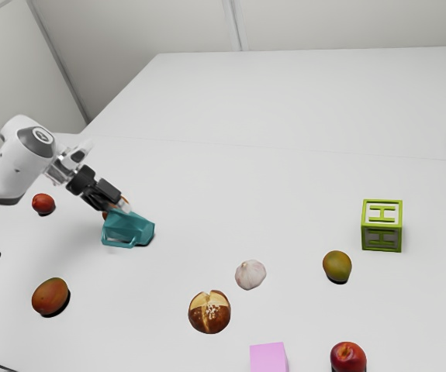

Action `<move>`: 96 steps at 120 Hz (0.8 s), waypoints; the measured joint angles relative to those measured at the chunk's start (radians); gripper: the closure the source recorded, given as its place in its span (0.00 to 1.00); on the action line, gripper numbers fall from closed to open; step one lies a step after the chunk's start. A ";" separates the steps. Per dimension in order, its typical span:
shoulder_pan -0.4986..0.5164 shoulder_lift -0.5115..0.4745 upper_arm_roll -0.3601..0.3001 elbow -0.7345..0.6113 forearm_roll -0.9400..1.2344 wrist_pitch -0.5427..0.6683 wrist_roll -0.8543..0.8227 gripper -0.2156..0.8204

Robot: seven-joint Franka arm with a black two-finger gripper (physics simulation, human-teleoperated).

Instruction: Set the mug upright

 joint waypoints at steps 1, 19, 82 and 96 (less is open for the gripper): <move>0.000 0.000 0.000 0.000 -0.001 -0.001 0.000 0.33; 0.000 -0.007 -0.003 0.003 -0.011 -0.024 0.008 0.58; -0.016 -0.045 -0.022 0.012 0.000 -0.056 0.016 0.94; -0.017 -0.063 -0.050 0.012 0.010 -0.050 0.009 0.95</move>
